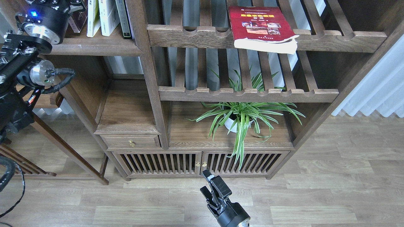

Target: Organize books on shelf

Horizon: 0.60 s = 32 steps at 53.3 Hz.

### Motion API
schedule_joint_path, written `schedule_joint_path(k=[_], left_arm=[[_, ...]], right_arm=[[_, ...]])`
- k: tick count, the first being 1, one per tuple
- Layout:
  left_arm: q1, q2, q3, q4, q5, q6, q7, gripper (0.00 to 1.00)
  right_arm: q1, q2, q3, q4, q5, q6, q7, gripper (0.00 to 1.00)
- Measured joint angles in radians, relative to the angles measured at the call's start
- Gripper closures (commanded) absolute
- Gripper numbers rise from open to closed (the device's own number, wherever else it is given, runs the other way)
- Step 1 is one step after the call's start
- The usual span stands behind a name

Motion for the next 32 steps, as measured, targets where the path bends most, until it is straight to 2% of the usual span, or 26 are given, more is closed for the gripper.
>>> schedule_joint_path(k=[7, 22, 32], left_arm=[[0.000, 0.000, 0.006, 0.005, -0.003, 0.001, 0.008, 0.74], [-0.007, -0.002, 0.029, 0.011, -0.006, 0.000, 0.014, 0.65], [-0.013, -0.009, 0.029, 0.007, -0.007, -0.001, 0.014, 0.64]], right_arm=[[0.000, 0.000, 0.000, -0.001, 0.000, 0.000, 0.000, 0.04], [0.001, -0.002, 0.004, -0.002, 0.000, 0.000, 0.002, 0.04], [0.002, -0.002, 0.005, -0.001, 0.000, 0.000, 0.002, 0.04]])
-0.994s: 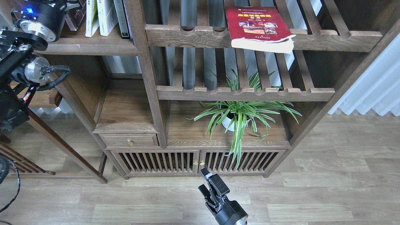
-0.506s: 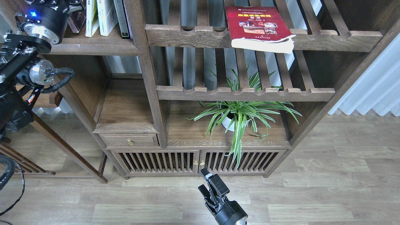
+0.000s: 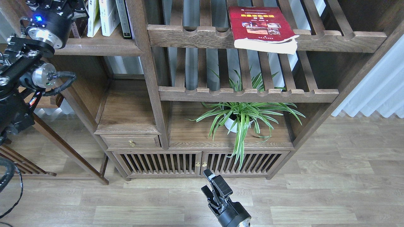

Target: Organize books on shelf

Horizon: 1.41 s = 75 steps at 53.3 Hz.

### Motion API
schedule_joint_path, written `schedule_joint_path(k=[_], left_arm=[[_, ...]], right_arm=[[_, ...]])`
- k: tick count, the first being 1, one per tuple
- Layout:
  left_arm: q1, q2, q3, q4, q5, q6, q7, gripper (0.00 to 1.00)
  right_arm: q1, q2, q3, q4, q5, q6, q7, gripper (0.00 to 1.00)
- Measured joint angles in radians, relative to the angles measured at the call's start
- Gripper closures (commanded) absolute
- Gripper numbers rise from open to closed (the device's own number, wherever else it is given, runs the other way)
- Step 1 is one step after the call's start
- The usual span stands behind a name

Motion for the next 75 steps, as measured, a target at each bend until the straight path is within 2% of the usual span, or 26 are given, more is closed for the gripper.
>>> schedule_joint_path(k=[22, 28, 53, 66, 75], left_arm=[[-0.037, 0.000, -0.037, -0.018, -0.002, 0.000, -0.008, 0.64], [-0.044, -0.002, -0.053, -0.028, -0.002, 0.000, -0.012, 0.59], [-0.100, -0.070, -0.129, -0.040, -0.002, -0.007, -0.033, 0.59], [-0.136, -0.074, -0.157, -0.080, -0.002, -0.007, -0.038, 0.59], [-0.135, -0.068, -0.195, -0.170, -0.003, -0.003, -0.024, 0.57]], right_arm=[[0.000, 0.000, 0.004, -0.002, 0.001, 0.000, 0.000, 0.04], [0.000, -0.002, 0.006, -0.004, 0.002, 0.000, 0.000, 0.04], [-0.001, -0.003, 0.011, 0.000, 0.001, 0.000, 0.000, 0.04], [0.001, -0.025, 0.011, 0.043, -0.002, 0.000, -0.003, 0.04], [0.002, -0.048, 0.014, 0.074, -0.002, 0.000, -0.003, 0.04]])
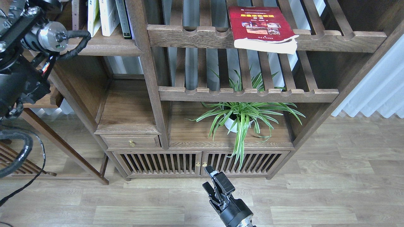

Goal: Organize books on shelf
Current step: 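Withdraw the left arm and raise the right gripper toward the red book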

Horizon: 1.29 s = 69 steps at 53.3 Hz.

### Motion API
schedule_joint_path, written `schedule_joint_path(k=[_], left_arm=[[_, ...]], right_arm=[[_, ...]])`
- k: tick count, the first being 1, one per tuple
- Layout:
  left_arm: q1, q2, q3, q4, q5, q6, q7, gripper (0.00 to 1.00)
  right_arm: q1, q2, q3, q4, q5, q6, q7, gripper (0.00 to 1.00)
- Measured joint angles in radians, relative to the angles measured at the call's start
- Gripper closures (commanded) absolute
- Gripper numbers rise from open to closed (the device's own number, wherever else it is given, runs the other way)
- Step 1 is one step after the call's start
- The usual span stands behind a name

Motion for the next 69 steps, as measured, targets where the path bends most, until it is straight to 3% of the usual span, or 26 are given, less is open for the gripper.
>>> schedule_joint_path(k=[3, 18, 31, 41, 56, 57, 69], left_arm=[[0.009, 0.007, -0.019, -0.071, 0.000, 0.009, 0.009, 0.56], [0.036, 0.018, -0.052, -0.204, -0.001, 0.052, 0.015, 0.49], [0.184, 0.071, -0.126, -0.385, -0.001, 0.085, 0.027, 0.47], [0.295, 0.086, -0.215, -0.493, -0.008, 0.070, 0.029, 0.28], [0.360, 0.042, -0.305, -0.567, -0.128, -0.005, 0.020, 0.10], [0.362, 0.022, -0.325, -0.570, -0.143, -0.009, 0.023, 0.02], [0.362, -0.035, -0.366, -0.572, -0.157, -0.048, 0.014, 0.00]], right_arm=[[0.003, -0.023, 0.000, 0.039, 0.001, 0.000, 0.000, 0.04], [0.013, -0.089, 0.065, 0.152, 0.008, 0.000, 0.005, 0.04], [0.019, -0.128, 0.134, 0.215, 0.009, 0.000, 0.005, 0.04], [0.024, -0.147, 0.216, 0.250, 0.021, 0.000, 0.006, 0.05], [0.026, -0.217, 0.282, 0.333, 0.075, 0.000, 0.006, 0.06], [0.024, -0.234, 0.286, 0.349, 0.076, 0.000, 0.006, 0.06], [0.025, -0.280, 0.292, 0.379, 0.078, 0.000, 0.006, 0.06]])
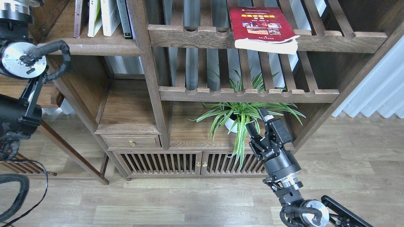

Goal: Organize books on shelf
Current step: 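Withdraw the left arm and raise the right gripper toward the red book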

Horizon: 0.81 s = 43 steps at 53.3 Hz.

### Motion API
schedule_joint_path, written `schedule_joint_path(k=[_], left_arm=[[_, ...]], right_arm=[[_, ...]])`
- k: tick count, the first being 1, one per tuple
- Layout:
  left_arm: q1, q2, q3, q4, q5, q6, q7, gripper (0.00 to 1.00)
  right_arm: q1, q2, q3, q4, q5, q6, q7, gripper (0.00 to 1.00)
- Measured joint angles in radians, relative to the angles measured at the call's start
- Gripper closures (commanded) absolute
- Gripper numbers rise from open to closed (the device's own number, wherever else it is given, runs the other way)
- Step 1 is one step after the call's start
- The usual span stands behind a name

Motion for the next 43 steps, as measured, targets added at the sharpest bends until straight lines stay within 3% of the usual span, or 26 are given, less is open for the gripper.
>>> schedule_joint_path(k=[21, 22, 31, 43], left_arm=[[0.093, -0.013, -0.087, 0.000, -0.059, -0.312, 0.009, 0.01], [0.133, -0.013, -0.093, 0.001, -0.096, -0.390, 0.013, 0.01], [0.233, -0.026, -0.089, 0.001, -0.135, -0.483, 0.022, 0.01], [0.327, -0.053, -0.067, 0.003, -0.239, -0.503, 0.043, 0.02]], right_arm=[[0.023, -0.037, 0.023, 0.017, 0.044, 0.000, 0.000, 0.10], [0.040, -0.014, 0.023, 0.020, 0.057, 0.000, 0.000, 0.10], [0.096, 0.041, 0.023, 0.020, 0.061, 0.000, 0.000, 0.09], [0.126, 0.049, 0.013, 0.011, 0.051, 0.000, -0.001, 0.08]])
